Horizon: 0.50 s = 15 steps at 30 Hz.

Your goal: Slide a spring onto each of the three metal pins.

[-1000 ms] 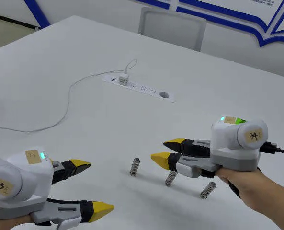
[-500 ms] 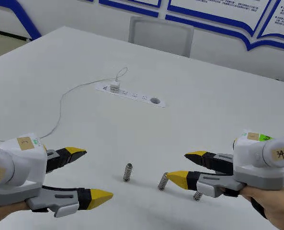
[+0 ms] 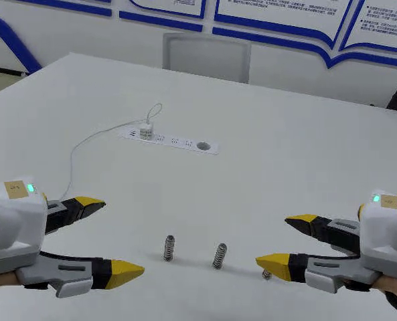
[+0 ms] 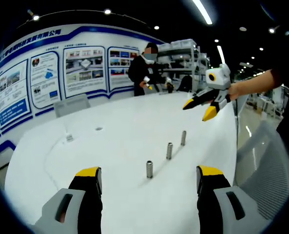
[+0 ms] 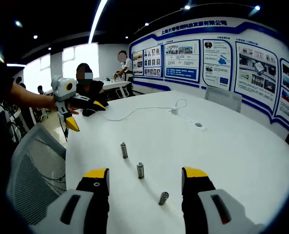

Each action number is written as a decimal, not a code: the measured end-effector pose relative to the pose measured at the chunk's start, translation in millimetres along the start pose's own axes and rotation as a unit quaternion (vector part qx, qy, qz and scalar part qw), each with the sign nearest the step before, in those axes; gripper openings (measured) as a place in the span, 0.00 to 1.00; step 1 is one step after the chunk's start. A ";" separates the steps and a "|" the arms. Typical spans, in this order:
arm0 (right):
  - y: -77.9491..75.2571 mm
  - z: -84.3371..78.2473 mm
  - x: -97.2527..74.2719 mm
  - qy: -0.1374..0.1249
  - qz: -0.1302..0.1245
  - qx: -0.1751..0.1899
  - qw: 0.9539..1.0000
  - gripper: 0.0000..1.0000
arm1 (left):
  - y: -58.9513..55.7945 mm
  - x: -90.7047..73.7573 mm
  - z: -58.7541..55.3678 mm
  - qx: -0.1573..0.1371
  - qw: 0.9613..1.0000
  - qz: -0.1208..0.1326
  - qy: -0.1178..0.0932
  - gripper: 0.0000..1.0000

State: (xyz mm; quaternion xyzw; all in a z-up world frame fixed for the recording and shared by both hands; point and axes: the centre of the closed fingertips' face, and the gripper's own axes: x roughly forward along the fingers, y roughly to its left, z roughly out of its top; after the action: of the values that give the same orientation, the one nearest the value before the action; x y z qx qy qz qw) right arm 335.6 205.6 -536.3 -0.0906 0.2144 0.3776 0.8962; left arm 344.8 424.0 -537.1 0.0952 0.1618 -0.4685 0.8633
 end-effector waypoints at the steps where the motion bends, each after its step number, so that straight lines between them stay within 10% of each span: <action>1: -1.6 -1.1 -3.5 0.001 -0.003 -0.001 1.000 0.61 | 0.2 -0.5 0.8 0.002 1.000 -0.001 0.001 0.83; 15: -16.4 -16.7 -52.6 -0.001 -0.046 0.008 0.999 0.77 | 4.3 -0.7 20.9 0.001 1.000 0.002 -0.007 0.92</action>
State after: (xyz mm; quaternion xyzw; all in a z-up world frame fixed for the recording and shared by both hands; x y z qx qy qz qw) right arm 309.3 155.1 -527.4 -0.0923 0.2120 0.3346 0.9135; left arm 352.0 420.3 -517.3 0.0930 0.1555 -0.4675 0.8652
